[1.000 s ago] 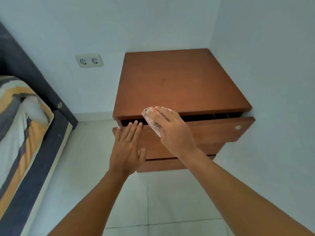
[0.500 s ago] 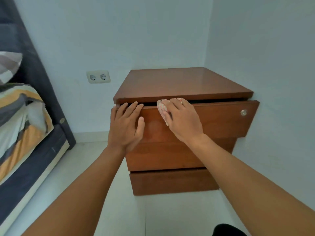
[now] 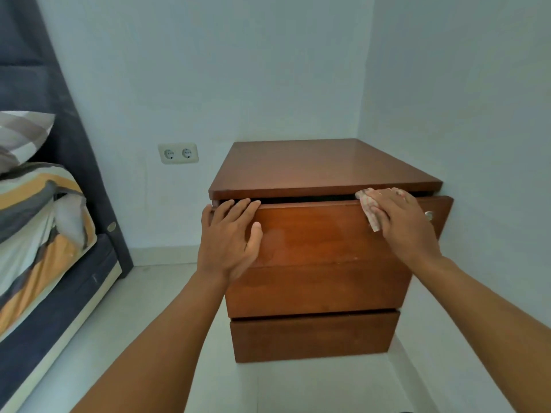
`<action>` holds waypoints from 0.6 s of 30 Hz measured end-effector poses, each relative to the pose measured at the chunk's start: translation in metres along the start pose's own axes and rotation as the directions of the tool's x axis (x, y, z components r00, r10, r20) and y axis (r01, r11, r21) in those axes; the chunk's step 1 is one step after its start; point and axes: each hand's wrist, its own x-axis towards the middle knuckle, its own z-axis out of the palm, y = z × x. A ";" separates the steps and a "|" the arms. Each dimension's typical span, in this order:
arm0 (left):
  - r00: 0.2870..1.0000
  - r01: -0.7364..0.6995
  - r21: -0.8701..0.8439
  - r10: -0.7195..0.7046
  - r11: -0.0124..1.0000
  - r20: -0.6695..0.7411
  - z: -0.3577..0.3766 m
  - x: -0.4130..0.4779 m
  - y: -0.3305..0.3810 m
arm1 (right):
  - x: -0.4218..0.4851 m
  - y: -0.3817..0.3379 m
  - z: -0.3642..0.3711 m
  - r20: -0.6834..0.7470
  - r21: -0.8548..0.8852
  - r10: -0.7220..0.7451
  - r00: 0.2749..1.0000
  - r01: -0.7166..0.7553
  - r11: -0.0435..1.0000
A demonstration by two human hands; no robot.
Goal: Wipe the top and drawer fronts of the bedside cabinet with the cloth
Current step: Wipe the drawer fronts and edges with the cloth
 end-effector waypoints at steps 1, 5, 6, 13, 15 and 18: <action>1.000 0.001 -0.002 -0.001 1.000 0.008 -0.001 0.000 0.001 | -0.002 0.004 -0.003 -0.025 0.034 0.058 0.998 -0.057 0.998; 0.999 0.014 -0.010 -0.014 1.000 0.032 -0.004 -0.001 0.003 | -0.006 -0.026 -0.020 -0.232 0.285 0.312 0.921 -0.243 0.927; 0.999 0.016 -0.013 -0.016 1.000 0.037 -0.004 -0.001 0.003 | -0.007 -0.048 -0.020 -0.260 0.332 0.301 0.917 -0.208 0.920; 0.999 0.017 -0.061 -0.015 0.998 0.033 -0.004 -0.002 0.003 | -0.015 -0.154 0.071 0.012 -0.128 -0.191 0.982 0.191 0.973; 0.999 0.014 -0.060 -0.012 0.998 0.031 -0.004 -0.002 0.001 | -0.016 -0.150 0.073 0.002 -0.152 -0.170 0.985 0.169 0.974; 1.000 0.014 -0.083 -0.012 0.996 0.024 -0.002 -0.002 0.000 | -0.019 -0.120 0.067 -0.022 -0.154 -0.126 0.992 0.121 0.981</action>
